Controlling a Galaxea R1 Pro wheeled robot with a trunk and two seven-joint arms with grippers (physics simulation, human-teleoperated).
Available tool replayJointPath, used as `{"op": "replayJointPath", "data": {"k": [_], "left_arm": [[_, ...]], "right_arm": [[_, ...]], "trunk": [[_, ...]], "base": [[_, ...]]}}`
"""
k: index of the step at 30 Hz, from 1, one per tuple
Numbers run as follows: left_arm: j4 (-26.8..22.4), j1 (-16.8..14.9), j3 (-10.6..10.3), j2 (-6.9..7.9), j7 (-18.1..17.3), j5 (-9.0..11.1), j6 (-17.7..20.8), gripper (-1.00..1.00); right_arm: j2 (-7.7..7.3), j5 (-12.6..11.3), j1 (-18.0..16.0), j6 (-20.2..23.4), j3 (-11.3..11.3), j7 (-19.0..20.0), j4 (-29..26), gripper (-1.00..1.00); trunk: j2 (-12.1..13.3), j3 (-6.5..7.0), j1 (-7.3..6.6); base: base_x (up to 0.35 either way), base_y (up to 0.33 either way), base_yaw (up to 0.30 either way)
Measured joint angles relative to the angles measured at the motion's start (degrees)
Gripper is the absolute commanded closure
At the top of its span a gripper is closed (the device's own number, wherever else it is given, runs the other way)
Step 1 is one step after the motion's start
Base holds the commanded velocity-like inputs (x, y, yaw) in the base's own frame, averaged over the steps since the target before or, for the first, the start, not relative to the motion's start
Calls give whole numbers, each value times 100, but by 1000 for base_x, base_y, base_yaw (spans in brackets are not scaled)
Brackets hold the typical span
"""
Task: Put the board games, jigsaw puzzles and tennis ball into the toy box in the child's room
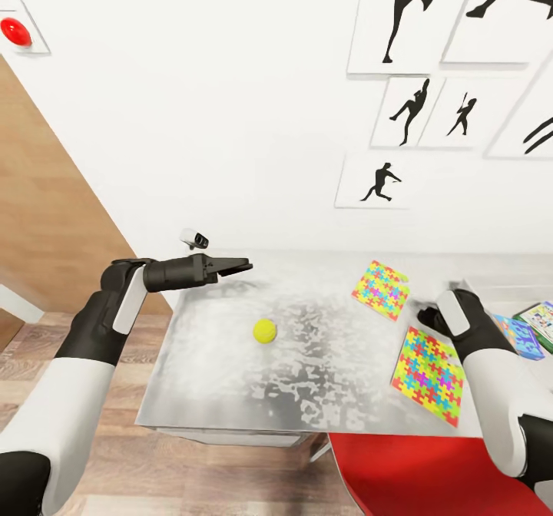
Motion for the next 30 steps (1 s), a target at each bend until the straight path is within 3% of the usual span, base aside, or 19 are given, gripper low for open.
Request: {"op": "replayJointPath", "data": {"k": [5,11,18,26,30], "left_arm": [[-13,-12,4,-25,-2,1,0,-100],[-517,-95,-18,-136,5,13,0,-100],[-750,-104,-38,-181,6,-5,0,-100],[-881,-104,-443,-216,8,-73,0,-100],[-939,-105,-514,-216,11,-79,0,-100]], "right_arm": [[-59,-78,-5,-78,-4,-5,227,-100],[-67,-81,-5,-238,-6,18,270,-100],[-61,-38,-5,-236,-6,32,268,-100],[-55,-15,-5,-230,-7,30,260,-100],[-57,-56,-5,-239,-12,32,231,-100]], "trunk": [[-4,1,-3],[-4,1,-3],[-4,1,-2],[-4,-2,-2],[-4,-17,-2]], "base": [[0,0,0],[0,0,0],[0,0,0],[0,0,0],[0,0,0]]}}
